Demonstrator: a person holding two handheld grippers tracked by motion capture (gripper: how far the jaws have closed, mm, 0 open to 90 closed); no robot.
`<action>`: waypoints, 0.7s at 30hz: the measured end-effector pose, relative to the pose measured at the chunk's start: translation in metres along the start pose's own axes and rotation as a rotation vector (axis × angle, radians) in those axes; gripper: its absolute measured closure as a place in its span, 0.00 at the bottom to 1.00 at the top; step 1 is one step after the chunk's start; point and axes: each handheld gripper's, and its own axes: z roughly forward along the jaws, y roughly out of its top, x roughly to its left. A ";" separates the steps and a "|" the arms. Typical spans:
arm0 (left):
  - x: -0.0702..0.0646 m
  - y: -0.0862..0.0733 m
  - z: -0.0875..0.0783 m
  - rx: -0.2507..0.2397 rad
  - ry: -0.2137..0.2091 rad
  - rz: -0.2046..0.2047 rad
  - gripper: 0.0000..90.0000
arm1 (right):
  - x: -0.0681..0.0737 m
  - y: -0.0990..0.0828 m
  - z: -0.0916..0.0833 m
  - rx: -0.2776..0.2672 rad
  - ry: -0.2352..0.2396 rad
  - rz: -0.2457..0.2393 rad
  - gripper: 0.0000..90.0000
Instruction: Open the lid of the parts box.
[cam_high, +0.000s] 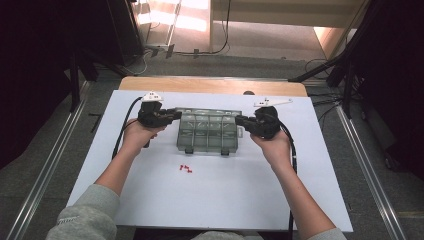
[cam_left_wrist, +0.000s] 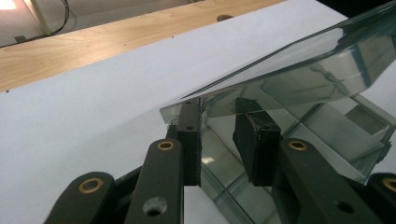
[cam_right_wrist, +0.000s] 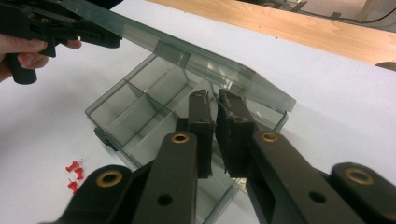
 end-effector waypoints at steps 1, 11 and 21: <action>0.000 0.000 -0.001 0.002 -0.005 -0.004 0.80 | -0.001 -0.001 0.000 0.001 0.001 0.004 0.93; 0.000 0.000 -0.002 -0.007 -0.009 -0.006 0.79 | -0.017 -0.016 0.009 0.001 -0.024 0.003 0.77; 0.000 0.000 -0.001 -0.011 -0.002 -0.016 0.79 | -0.022 -0.012 0.029 -0.007 -0.059 -0.026 0.71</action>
